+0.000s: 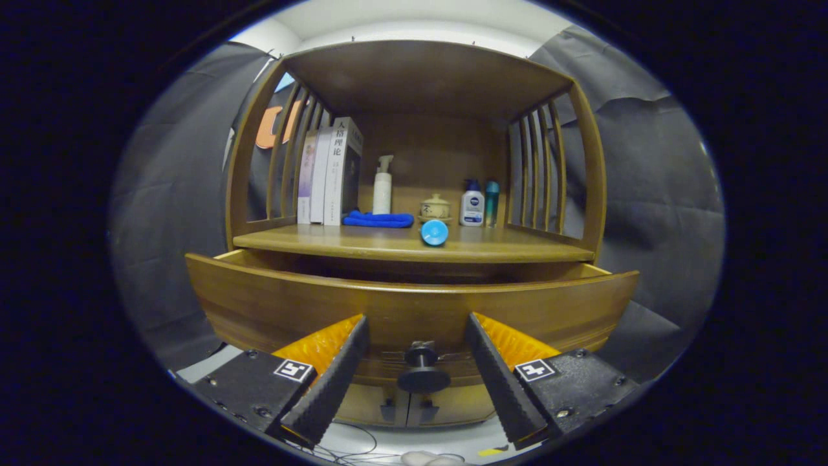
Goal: Pull open the drawer, take out the items inside it, and place them on the countertop above the cabinet.
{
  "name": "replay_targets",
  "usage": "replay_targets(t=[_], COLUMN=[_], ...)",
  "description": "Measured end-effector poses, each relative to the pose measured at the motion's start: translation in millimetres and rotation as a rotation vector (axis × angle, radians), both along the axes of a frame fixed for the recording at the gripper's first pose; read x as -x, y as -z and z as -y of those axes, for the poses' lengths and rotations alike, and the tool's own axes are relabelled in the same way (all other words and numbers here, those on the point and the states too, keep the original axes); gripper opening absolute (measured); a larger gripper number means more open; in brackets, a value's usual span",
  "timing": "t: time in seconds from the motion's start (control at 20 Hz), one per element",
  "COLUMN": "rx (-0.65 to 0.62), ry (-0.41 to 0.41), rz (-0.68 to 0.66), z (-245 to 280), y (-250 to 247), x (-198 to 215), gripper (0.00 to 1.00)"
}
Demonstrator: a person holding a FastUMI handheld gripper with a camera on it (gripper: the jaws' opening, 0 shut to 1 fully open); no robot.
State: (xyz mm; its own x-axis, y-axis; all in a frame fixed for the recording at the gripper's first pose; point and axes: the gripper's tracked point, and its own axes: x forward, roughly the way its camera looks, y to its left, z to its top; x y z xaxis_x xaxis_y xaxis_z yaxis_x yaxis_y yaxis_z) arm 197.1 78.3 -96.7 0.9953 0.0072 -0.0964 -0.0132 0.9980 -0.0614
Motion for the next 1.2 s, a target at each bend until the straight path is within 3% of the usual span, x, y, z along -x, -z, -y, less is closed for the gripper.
replay_targets(t=[0.75, 1.2], rx=[0.0, -0.008], ry=[-0.008, -0.013], rz=[0.035, -0.002], z=[-3.4, -3.0], y=[-4.1, -1.2], x=[-68.0, -70.7], gripper=[0.99, 0.97])
